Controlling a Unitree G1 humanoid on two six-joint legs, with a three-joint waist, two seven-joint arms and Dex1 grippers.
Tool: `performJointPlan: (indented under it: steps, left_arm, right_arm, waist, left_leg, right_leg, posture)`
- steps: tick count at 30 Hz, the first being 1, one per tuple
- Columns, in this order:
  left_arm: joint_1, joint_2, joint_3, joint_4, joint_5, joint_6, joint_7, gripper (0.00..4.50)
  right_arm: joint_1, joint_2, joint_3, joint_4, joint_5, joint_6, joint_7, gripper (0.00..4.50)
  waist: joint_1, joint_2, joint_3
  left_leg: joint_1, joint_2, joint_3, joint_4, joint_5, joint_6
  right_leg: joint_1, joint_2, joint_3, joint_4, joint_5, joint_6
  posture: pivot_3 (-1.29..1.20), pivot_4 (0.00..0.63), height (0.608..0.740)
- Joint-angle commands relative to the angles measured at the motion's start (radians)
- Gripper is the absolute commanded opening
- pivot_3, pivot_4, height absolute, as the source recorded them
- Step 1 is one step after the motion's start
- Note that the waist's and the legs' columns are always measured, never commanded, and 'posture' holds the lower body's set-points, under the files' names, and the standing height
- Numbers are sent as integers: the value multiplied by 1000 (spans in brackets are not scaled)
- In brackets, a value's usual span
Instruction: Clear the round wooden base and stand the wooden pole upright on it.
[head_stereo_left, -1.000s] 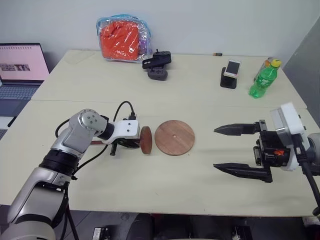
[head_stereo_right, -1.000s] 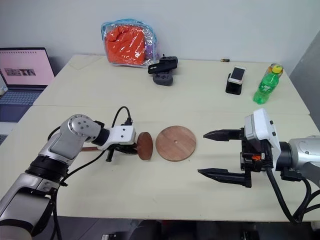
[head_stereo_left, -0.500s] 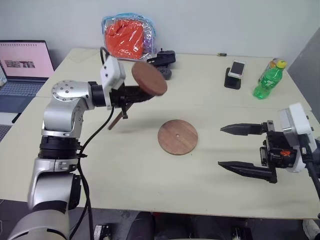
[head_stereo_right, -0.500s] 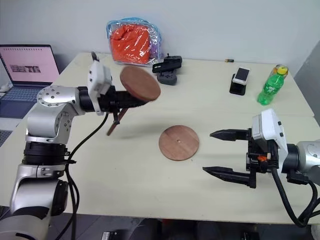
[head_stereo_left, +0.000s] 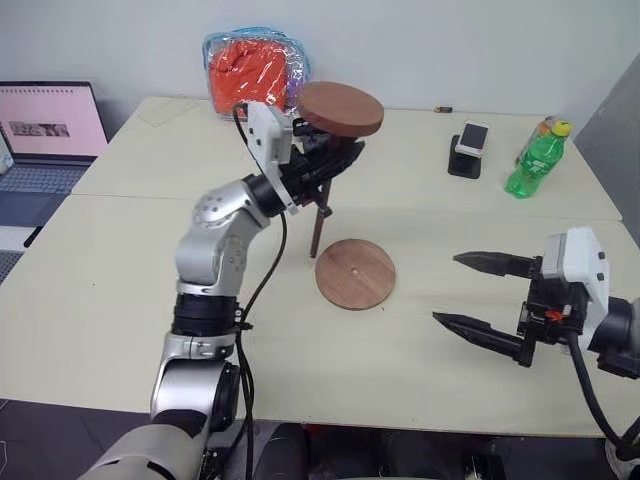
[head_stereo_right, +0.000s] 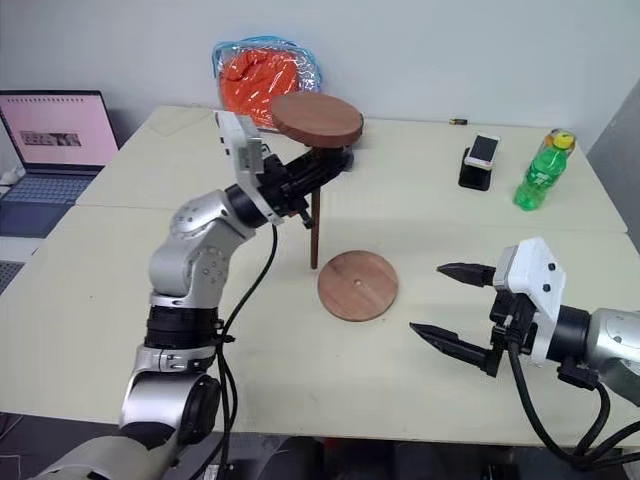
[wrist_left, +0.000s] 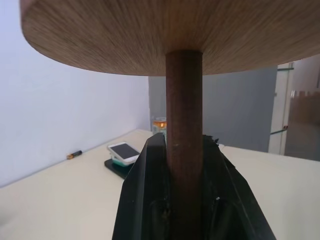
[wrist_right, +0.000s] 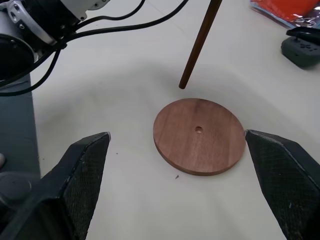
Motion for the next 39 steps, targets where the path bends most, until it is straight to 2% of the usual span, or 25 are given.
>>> performJointPlan:
  steps: [1,14,30,39]
  left_arm:
    - [13,-45,-13,-44,-23,-27,39,289]
    - [53,-94,-57,-75,-3,-91,68,289]
    - [46,-198,-77,1,1,-182,127,289]
    - [69,-202,-91,19,21,-233,131,289]
  right_arm:
    - [40,17,-28,-62,1,-1,-59,4500]
    - [81,75,52,-130,-37,-17,-217,4500]
    - [88,89,129,-151,-142,-49,-253,4500]
    - [83,100,128,-167,-95,-44,-254,4500]
  waist:
    - [3,0,0]
    - [8,0,0]
    - [8,0,0]
    - [8,0,0]
  left_leg:
    - [0,0,0,0,0,0]
    - [1,0,2,0,0,0]
    - [1,-1,2,0,0,0]
    - [1,-1,2,0,0,0]
  right_leg:
    - [0,0,0,0,0,0]
    - [0,0,2,0,1,1]
    - [0,1,2,-1,1,1]
    - [0,1,2,-1,1,1]
  posture:
    - [0,150,740]
    - [0,150,740]
    - [0,150,740]
    - [0,150,740]
